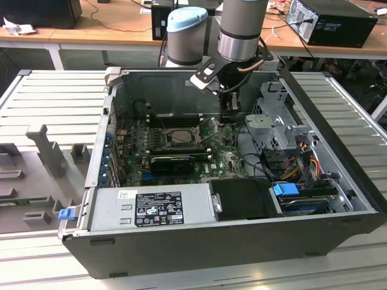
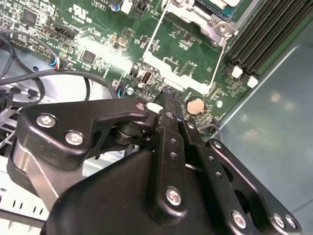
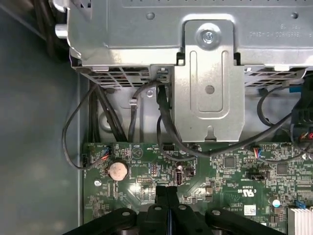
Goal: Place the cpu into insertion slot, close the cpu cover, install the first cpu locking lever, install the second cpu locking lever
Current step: 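Close the cpu cover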
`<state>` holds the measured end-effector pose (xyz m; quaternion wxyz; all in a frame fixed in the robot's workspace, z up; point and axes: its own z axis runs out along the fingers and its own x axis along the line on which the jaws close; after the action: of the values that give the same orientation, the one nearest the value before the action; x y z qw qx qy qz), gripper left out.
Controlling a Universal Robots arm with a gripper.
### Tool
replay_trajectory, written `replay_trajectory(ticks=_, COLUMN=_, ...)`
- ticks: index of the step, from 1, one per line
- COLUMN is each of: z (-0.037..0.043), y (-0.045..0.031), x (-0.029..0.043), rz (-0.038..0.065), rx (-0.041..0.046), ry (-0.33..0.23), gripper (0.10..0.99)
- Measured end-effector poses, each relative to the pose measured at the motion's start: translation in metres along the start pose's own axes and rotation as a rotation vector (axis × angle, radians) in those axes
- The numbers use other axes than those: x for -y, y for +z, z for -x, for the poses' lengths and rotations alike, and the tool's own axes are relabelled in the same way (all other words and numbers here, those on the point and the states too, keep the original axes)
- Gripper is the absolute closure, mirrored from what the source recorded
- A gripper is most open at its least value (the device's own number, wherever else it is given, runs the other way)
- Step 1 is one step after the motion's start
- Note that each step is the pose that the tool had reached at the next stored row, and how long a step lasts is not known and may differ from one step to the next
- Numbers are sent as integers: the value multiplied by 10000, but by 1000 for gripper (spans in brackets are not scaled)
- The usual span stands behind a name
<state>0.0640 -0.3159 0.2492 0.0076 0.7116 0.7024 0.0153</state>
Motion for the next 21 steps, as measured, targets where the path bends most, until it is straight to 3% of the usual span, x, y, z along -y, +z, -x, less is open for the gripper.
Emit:
replay_trajectory(ticks=4, z=1, y=19, x=18, rz=-60, rx=-8, ry=0, gripper=980)
replay_trajectory(ticks=8, z=3, y=15, x=134, rz=-60, rx=-9, ry=0, gripper=980)
replay_trajectory(ticks=21, z=3, y=14, x=174, rz=-60, rx=-9, ry=0, gripper=980)
